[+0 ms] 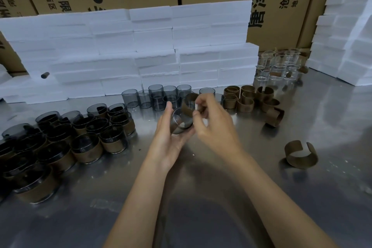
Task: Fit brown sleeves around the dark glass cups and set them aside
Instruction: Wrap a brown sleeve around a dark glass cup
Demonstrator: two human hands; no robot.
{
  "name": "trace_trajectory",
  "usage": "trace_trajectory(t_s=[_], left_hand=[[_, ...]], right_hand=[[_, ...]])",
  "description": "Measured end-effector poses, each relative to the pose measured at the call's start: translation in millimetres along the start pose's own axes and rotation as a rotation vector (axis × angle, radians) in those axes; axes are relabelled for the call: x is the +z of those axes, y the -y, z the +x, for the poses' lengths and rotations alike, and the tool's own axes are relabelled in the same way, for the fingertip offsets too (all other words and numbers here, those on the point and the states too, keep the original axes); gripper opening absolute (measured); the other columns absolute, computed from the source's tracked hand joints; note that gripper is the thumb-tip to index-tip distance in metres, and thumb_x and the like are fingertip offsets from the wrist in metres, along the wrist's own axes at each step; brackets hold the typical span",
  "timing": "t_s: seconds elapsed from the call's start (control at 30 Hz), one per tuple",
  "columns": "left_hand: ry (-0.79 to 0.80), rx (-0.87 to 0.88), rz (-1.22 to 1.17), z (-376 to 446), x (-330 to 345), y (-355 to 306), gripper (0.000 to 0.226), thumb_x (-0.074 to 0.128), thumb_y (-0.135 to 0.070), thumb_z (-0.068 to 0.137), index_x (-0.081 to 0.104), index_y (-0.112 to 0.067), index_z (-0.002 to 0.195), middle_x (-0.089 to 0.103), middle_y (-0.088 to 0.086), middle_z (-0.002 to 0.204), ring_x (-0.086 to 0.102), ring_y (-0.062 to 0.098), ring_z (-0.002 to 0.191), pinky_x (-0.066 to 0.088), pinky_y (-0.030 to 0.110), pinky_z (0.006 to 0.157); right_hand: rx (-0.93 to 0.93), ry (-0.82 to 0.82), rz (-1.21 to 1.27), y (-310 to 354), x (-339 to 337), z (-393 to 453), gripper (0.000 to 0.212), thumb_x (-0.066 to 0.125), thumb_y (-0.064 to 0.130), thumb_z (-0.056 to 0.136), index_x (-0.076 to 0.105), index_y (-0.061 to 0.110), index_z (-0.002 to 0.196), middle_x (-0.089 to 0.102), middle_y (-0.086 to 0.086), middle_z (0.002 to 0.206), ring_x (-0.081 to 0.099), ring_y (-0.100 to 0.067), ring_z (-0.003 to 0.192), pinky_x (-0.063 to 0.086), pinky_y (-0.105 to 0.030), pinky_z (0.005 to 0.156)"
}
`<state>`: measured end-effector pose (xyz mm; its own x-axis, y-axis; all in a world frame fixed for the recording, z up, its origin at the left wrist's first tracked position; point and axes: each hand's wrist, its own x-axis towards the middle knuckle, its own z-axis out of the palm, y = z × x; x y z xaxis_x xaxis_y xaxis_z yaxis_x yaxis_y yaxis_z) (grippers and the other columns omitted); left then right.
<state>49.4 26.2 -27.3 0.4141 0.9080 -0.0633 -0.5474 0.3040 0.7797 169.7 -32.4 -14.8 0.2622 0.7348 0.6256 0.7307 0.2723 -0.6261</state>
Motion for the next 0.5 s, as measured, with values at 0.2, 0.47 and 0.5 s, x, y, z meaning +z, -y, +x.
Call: trace_trajectory(t_s=[0.2,0.47,0.5], left_hand=[[-0.007,0.039,-0.012,-3,1,-5,0.082,0.078,-0.029,0.082,0.042,-0.005,0.152,0.061,0.016,0.117,0.062,0.029,0.110,0.059,0.035,0.075],[0.013,0.010,-0.028,0,-2,-4,0.044,0.073,-0.010,0.089,0.053,-0.010,0.128,0.055,0.016,0.105,0.065,0.022,0.093,0.061,0.035,0.070],[0.040,0.000,-0.004,-1,-1,-3,0.045,0.073,-0.010,0.090,0.053,-0.007,0.130,0.058,0.019,0.112,0.066,0.024,0.098,0.061,0.037,0.073]], right_hand=[[-0.005,0.099,0.055,19,14,-7,0.031,0.056,0.023,0.087,0.047,0.032,0.116,0.060,0.013,0.093,0.054,-0.004,0.087,0.051,-0.035,0.078],[0.294,-0.154,0.242,18,20,15,0.035,0.063,0.048,0.093,0.051,0.033,0.122,0.056,0.015,0.119,0.060,-0.004,0.101,0.048,-0.027,0.088],[0.417,-0.061,0.321,15,21,17,0.047,0.064,0.057,0.092,0.053,0.030,0.129,0.057,0.010,0.127,0.060,-0.008,0.113,0.048,-0.031,0.096]])
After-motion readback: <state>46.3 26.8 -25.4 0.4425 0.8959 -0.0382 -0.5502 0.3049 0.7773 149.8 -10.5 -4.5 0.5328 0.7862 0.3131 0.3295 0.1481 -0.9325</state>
